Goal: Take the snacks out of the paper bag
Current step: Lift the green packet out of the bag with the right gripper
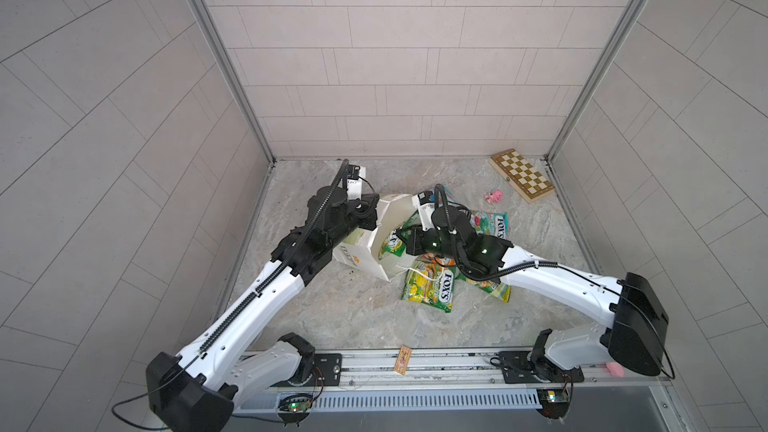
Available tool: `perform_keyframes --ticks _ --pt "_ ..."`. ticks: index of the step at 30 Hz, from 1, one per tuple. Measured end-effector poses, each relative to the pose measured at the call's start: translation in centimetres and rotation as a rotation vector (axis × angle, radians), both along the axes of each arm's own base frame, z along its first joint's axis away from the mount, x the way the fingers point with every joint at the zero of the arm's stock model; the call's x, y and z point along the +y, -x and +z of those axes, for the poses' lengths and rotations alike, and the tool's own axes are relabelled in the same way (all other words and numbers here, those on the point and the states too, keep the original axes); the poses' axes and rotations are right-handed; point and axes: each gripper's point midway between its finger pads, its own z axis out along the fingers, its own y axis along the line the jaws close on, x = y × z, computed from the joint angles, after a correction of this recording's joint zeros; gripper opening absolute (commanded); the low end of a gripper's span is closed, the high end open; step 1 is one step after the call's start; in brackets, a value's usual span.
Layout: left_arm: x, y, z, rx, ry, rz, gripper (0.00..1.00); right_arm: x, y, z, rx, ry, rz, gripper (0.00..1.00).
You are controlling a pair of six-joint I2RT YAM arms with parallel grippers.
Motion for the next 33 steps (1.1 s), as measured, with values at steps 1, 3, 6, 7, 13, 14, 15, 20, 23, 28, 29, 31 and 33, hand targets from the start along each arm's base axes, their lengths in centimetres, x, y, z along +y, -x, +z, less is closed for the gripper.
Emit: perform_keyframes --ticks 1,3,6,7,13,14,15,20,23,28,29,31,33 --pt "0.0 0.0 0.0 0.000 0.000 0.000 0.00 -0.2 0.3 0.7 -0.017 -0.005 0.010 0.00" --pt "0.0 0.0 0.0 0.001 -0.001 0.003 0.00 -0.7 0.9 2.1 -0.051 -0.013 0.027 0.00" --pt "0.1 0.0 -0.1 0.002 -0.003 0.003 0.00 -1.5 1.6 3.6 -0.087 -0.008 0.041 0.00" --pt "0.1 0.0 -0.1 0.002 -0.002 0.003 0.00 -1.8 1.8 3.9 -0.097 -0.004 0.043 0.00" --pt "0.1 0.0 -0.1 0.001 -0.004 0.006 0.00 -4.5 2.9 5.7 -0.146 0.042 0.028 0.00" --pt "0.1 0.0 -0.1 0.002 -0.004 0.006 0.00 -5.1 3.0 6.2 -0.156 0.047 0.019 0.00" --pt "0.1 0.0 -0.1 0.002 -0.004 0.006 0.00 -5.8 3.0 6.8 -0.169 0.050 0.007 0.00" --pt "0.1 0.0 -0.1 0.002 -0.004 0.006 0.00 -10.3 2.5 9.0 -0.216 0.059 -0.097 0.00" --pt "0.1 0.0 -0.1 0.002 -0.004 0.006 0.00 -13.9 1.9 9.6 -0.222 0.072 -0.191 0.00" --pt "0.1 0.0 -0.1 0.002 -0.004 0.006 0.00 -20.0 0.9 9.4 -0.207 0.100 -0.370 0.00" --pt "0.1 0.0 -0.1 0.002 -0.004 0.006 0.00 -21.4 0.7 9.1 -0.196 0.111 -0.411 0.00" --pt "0.1 0.0 -0.1 0.002 -0.004 0.005 0.00 -23.6 0.3 8.1 -0.168 0.134 -0.481 0.00" --pt "0.1 0.0 -0.1 0.002 -0.004 0.006 0.00 -25.7 -0.2 6.7 -0.127 0.159 -0.547 0.00"
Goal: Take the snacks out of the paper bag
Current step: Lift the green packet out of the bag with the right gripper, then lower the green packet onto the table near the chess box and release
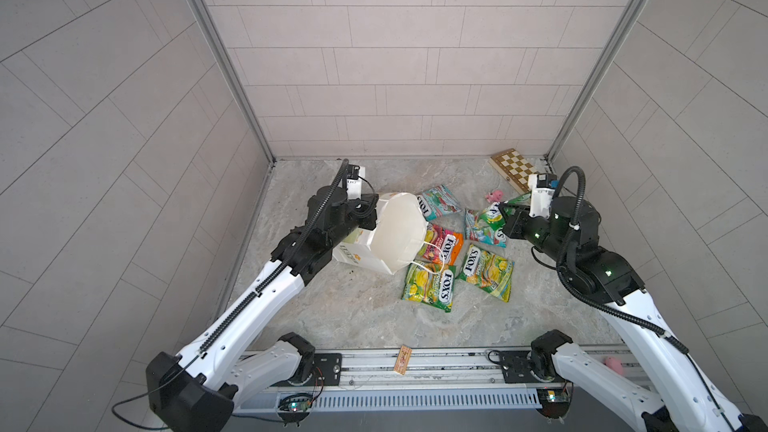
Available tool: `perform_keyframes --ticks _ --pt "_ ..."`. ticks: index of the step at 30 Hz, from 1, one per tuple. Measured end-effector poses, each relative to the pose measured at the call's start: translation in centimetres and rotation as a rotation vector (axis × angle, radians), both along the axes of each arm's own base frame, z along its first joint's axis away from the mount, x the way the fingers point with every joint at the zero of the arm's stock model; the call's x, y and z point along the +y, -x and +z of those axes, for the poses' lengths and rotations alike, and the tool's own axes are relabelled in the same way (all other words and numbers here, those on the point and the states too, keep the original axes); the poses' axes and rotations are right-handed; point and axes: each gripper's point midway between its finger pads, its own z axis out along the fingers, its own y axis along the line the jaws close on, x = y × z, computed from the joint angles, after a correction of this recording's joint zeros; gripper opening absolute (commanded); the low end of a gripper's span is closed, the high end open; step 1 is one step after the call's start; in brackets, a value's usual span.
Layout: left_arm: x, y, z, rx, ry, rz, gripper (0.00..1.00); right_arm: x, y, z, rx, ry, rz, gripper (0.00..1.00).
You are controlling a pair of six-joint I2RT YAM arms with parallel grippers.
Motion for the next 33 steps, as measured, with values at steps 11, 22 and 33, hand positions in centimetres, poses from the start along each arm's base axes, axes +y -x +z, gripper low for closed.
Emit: perform_keyframes --ticks 11,22,33 --pt "0.0 0.0 0.0 0.000 0.000 -0.001 0.00 -9.1 -1.6 -9.1 0.266 -0.025 -0.281 0.00" --pt "0.0 0.0 0.0 0.000 0.000 -0.001 0.00 -13.5 -4.2 -12.6 0.314 -0.072 -0.386 0.00" --pt "0.0 0.0 0.0 0.000 0.000 0.000 0.00 -15.4 -8.8 -15.2 0.280 -0.109 -0.373 0.00"
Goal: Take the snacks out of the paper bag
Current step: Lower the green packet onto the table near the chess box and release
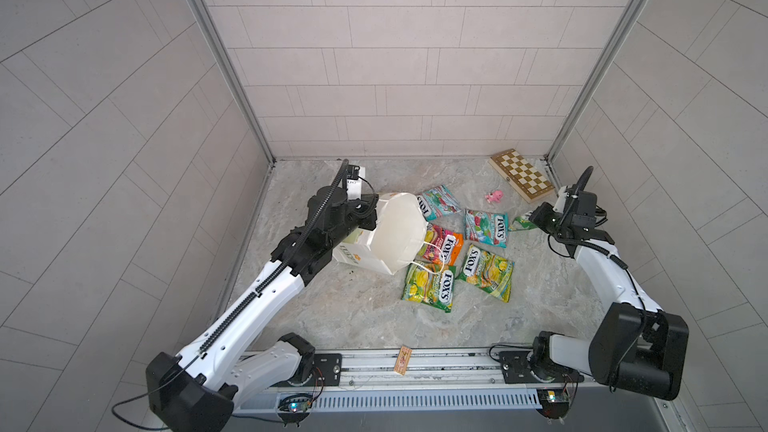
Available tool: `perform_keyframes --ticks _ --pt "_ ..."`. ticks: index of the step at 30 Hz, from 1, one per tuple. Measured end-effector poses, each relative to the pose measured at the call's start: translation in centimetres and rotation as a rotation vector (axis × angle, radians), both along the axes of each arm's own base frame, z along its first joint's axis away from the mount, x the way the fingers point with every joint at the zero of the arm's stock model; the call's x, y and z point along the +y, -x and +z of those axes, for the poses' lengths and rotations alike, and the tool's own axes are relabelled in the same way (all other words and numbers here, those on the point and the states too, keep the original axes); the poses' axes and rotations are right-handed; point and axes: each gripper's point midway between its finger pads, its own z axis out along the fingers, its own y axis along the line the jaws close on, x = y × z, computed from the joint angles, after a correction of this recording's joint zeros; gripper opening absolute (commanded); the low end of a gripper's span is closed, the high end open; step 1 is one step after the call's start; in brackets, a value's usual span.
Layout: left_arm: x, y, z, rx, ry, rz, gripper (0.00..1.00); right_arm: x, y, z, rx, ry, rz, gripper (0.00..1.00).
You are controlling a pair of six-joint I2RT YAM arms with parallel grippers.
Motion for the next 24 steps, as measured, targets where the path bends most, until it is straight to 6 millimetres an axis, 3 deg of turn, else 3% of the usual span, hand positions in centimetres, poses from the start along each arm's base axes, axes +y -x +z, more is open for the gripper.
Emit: perform_keyframes --ticks 9,16,24 --pt "0.0 0.0 0.0 0.000 0.000 0.000 0.00 -1.6 0.6 -2.8 0.032 -0.017 -0.032 0.05" --pt "0.0 0.0 0.0 0.000 0.000 -0.001 0.00 -2.8 2.1 -5.0 0.064 -0.043 -0.067 0.21" --pt "0.0 0.0 0.0 0.000 0.000 0.000 0.00 -3.4 4.3 -7.2 0.139 -0.065 -0.114 0.48"
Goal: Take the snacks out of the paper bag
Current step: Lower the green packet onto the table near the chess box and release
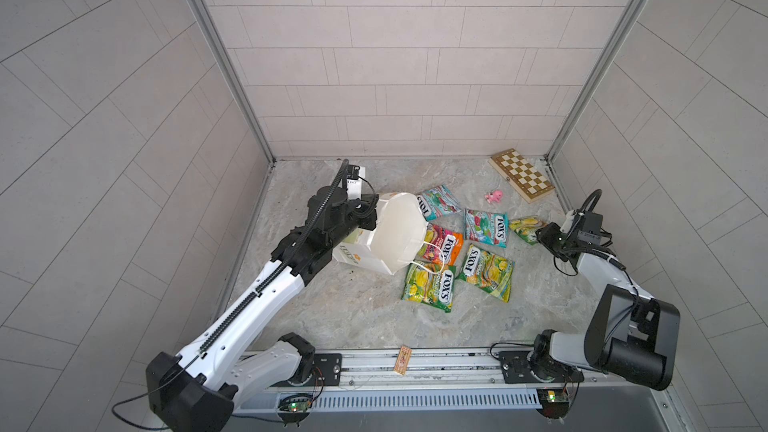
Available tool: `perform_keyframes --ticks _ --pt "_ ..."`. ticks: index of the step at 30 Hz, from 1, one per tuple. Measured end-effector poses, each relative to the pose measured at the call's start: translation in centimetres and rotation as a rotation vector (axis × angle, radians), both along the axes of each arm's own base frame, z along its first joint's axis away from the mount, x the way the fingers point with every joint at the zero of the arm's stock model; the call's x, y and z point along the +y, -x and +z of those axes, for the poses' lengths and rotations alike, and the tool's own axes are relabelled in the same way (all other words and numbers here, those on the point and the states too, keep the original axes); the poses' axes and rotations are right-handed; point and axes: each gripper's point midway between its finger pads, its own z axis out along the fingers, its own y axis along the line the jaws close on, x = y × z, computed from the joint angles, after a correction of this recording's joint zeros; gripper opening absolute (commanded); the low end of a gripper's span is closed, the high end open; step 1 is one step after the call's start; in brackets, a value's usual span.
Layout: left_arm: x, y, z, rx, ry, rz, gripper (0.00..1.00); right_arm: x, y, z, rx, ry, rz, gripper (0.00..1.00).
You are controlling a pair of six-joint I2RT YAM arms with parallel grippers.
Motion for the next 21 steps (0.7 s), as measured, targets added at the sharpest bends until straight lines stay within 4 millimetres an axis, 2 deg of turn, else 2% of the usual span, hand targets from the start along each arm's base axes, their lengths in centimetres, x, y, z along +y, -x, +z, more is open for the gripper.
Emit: perform_keyframes --ticks 5,9,14,17,21 --pt "0.0 0.0 0.0 0.000 0.000 0.000 0.00 -0.2 2.2 -0.5 0.045 0.034 -0.039 0.59" --pt "0.0 0.0 0.0 0.000 0.000 0.000 0.00 -0.9 3.6 0.1 0.051 0.097 -0.084 0.68" --pt "0.0 0.0 0.0 0.000 0.001 -0.003 0.00 -1.4 5.7 0.6 0.049 0.163 -0.138 0.68" --pt "-0.1 0.0 0.0 0.001 0.002 -0.004 0.00 -0.9 5.8 1.6 -0.001 0.165 -0.125 0.69" --pt "-0.2 0.1 0.0 0.002 0.005 -0.014 0.00 0.6 4.9 2.5 -0.065 0.111 -0.056 0.68"
